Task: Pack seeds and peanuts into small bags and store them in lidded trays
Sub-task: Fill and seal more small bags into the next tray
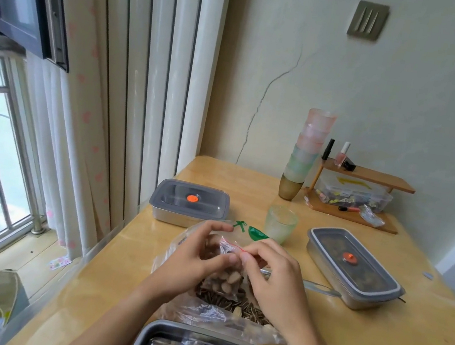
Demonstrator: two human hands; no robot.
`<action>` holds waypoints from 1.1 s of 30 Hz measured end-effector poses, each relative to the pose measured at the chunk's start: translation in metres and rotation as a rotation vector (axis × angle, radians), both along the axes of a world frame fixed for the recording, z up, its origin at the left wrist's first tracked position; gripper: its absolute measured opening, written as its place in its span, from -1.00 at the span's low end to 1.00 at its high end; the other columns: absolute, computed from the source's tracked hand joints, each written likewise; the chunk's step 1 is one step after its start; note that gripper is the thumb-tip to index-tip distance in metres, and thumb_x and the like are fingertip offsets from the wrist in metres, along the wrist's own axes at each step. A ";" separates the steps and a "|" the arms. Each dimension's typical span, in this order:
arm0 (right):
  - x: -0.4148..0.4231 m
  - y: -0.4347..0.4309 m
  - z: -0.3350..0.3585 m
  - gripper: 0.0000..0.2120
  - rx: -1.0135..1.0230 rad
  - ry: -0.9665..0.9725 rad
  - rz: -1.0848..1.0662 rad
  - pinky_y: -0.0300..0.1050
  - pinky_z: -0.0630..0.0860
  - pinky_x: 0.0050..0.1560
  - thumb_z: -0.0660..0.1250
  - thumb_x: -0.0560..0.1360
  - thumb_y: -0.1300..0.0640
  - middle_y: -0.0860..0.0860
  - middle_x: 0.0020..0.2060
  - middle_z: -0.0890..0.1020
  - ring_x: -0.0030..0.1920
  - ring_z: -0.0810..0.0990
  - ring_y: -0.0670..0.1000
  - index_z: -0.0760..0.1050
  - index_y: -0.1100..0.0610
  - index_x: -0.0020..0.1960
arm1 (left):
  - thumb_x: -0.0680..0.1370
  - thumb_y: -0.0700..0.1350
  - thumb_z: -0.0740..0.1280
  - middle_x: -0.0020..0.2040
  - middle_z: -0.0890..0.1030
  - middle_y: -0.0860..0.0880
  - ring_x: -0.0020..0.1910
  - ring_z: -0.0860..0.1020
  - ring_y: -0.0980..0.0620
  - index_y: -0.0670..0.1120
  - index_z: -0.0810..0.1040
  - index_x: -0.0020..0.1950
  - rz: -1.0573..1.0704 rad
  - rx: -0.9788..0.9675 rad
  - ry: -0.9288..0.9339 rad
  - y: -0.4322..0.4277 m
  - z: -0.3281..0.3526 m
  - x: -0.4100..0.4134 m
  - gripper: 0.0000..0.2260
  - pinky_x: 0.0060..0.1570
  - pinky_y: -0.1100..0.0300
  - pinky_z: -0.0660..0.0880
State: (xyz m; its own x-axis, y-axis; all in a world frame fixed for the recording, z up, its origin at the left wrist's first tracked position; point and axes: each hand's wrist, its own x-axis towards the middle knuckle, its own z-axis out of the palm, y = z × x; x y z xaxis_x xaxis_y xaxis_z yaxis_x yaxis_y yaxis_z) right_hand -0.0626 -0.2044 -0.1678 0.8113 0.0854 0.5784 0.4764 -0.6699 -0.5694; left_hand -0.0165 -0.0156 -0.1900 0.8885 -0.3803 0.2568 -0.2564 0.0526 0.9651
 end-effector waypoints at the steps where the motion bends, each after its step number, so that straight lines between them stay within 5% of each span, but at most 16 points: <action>1: -0.001 0.001 0.001 -0.87 0.033 0.003 0.003 -0.21 0.53 -0.08 0.43 0.59 0.16 -0.16 -0.15 0.62 -0.07 0.63 -0.06 0.66 -0.01 -0.11 | 0.53 -0.05 0.53 0.02 0.54 -0.41 -0.03 0.60 -0.23 0.07 0.52 0.33 -0.007 -0.027 0.021 0.000 0.001 0.000 -0.60 0.13 -0.22 0.55; 6: -0.002 0.000 0.001 -0.86 0.223 0.092 0.048 -0.16 0.59 -0.08 0.50 0.53 0.20 -0.10 -0.17 0.68 -0.09 0.67 0.00 0.69 -0.02 -0.13 | 0.53 -0.28 0.48 0.04 0.65 -0.37 -0.05 0.63 -0.10 -0.17 0.50 0.29 -0.049 -0.133 0.141 0.001 0.004 -0.001 -0.64 -0.02 0.10 0.61; 11: -0.003 0.003 0.000 -0.85 0.264 0.119 0.054 -0.21 0.58 -0.11 0.51 0.52 0.24 -0.09 -0.21 0.69 -0.16 0.67 -0.02 0.65 0.04 -0.17 | 0.56 -0.33 0.42 -0.02 0.70 -0.19 -0.07 0.65 -0.02 -0.22 0.53 0.25 -0.044 -0.104 0.185 0.001 0.004 -0.002 -0.73 -0.05 0.19 0.60; 15: -0.003 0.002 -0.002 -0.84 0.150 0.014 -0.013 -0.14 0.56 -0.15 0.49 0.52 0.19 -0.10 -0.23 0.65 -0.19 0.63 0.00 0.60 0.00 -0.18 | 0.54 -0.09 0.50 -0.01 0.69 -0.23 -0.05 0.64 -0.06 -0.23 0.60 0.09 -0.050 -0.074 0.213 0.000 0.002 -0.001 -0.75 0.03 0.04 0.54; 19: -0.002 -0.001 -0.004 -0.88 0.076 -0.010 0.007 -0.11 0.54 -0.15 0.46 0.54 0.14 -0.11 -0.19 0.60 -0.14 0.60 0.01 0.59 -0.04 -0.14 | 0.50 -0.14 0.51 -0.04 0.71 -0.20 -0.10 0.65 -0.01 -0.31 0.63 0.06 -0.012 -0.110 0.247 -0.001 0.002 0.001 -0.74 -0.07 0.18 0.57; 23: -0.002 -0.001 -0.004 -0.87 0.080 0.073 0.045 -0.19 0.55 -0.10 0.48 0.54 0.16 -0.14 -0.13 0.62 -0.07 0.62 0.00 0.67 -0.08 -0.07 | 0.49 -0.09 0.51 0.01 0.71 -0.26 -0.04 0.67 -0.13 -0.26 0.66 0.03 -0.004 -0.086 0.227 -0.001 0.002 0.001 -0.75 0.07 -0.02 0.60; 27: -0.002 -0.002 -0.003 -0.86 0.170 0.092 0.009 -0.14 0.59 -0.05 0.49 0.54 0.18 -0.15 -0.14 0.70 -0.05 0.68 -0.04 0.70 -0.06 -0.07 | 0.51 -0.05 0.54 0.03 0.71 -0.25 0.02 0.68 -0.21 -0.25 0.67 0.01 0.020 -0.078 0.220 -0.001 0.002 0.000 -0.73 0.19 -0.16 0.57; 33: -0.003 -0.001 -0.006 -0.89 0.440 0.301 -0.005 -0.13 0.61 0.06 0.48 0.56 0.11 -0.09 -0.07 0.69 -0.02 0.68 -0.03 0.60 -0.01 0.06 | 0.52 -0.06 0.49 -0.06 0.72 -0.23 -0.10 0.66 -0.06 -0.18 0.69 -0.09 0.096 -0.135 0.192 -0.004 0.006 -0.003 -0.82 0.06 -0.04 0.56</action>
State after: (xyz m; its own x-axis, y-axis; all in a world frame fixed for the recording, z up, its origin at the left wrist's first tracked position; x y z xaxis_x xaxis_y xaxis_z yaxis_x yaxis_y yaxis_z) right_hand -0.0657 -0.2051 -0.1743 0.9468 -0.1174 0.2998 0.2456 -0.3388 -0.9083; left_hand -0.0195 -0.0192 -0.1841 0.9563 -0.2656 0.1222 -0.0787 0.1688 0.9825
